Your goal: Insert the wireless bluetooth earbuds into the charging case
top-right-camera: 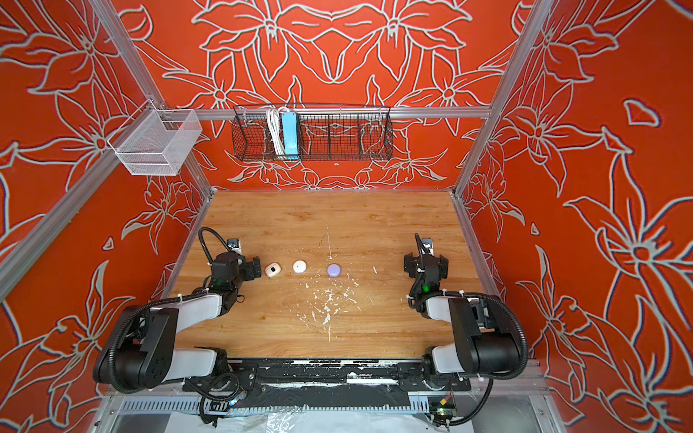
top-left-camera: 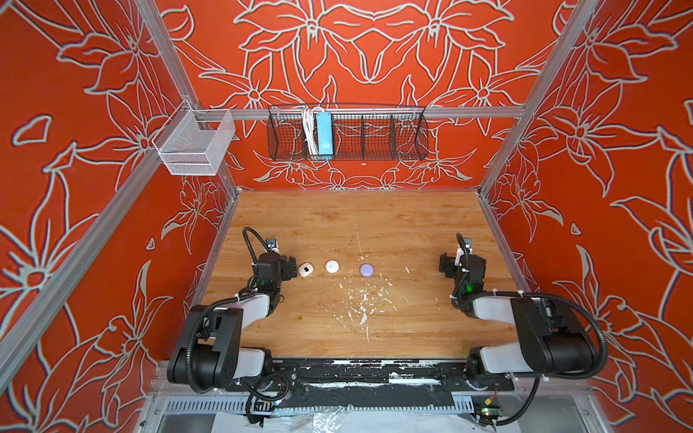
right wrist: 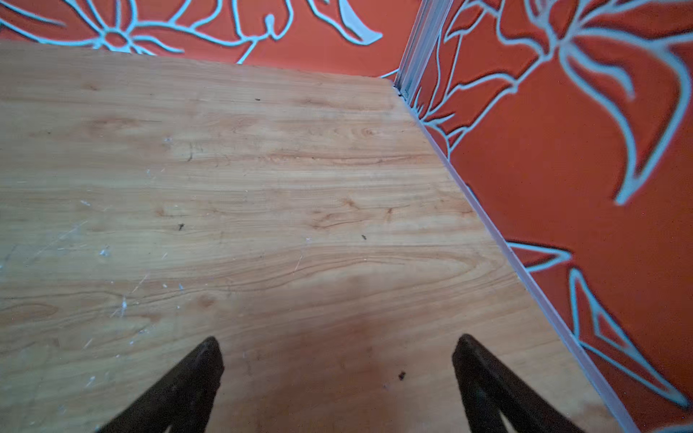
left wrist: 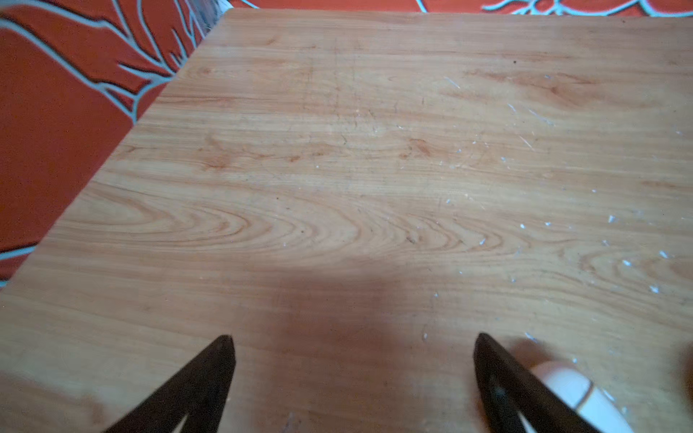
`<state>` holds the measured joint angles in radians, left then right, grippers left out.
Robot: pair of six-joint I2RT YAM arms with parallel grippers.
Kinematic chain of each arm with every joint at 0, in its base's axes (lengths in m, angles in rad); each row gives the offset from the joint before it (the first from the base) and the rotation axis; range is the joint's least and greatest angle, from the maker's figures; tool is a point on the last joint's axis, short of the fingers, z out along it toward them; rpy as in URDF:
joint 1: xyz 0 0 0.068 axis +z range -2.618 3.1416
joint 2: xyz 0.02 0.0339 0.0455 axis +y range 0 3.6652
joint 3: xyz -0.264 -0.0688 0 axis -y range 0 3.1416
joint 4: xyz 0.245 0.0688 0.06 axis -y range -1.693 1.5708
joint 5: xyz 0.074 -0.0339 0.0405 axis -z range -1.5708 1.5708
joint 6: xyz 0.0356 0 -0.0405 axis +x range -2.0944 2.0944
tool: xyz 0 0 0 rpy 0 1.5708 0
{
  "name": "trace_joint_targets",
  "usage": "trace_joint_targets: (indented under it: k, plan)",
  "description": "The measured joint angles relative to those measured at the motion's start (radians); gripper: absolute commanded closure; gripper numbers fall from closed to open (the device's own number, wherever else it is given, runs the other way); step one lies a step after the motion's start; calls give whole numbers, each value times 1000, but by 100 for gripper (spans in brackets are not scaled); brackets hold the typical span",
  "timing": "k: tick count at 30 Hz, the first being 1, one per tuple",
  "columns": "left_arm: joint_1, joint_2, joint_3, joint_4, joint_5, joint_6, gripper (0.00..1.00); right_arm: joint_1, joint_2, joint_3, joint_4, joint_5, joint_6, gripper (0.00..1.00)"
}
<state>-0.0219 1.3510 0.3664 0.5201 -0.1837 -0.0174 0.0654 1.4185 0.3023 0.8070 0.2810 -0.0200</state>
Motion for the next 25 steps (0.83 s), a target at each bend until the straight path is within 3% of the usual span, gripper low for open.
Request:
trace_joint_targets:
  k: [7,25]
  plan:
    - [2,0,1,10,51,0,2,1,0,5,3,-55,11,2]
    - [23,0,9,8,95,0,2,1,0,5,-2,-62,17,2]
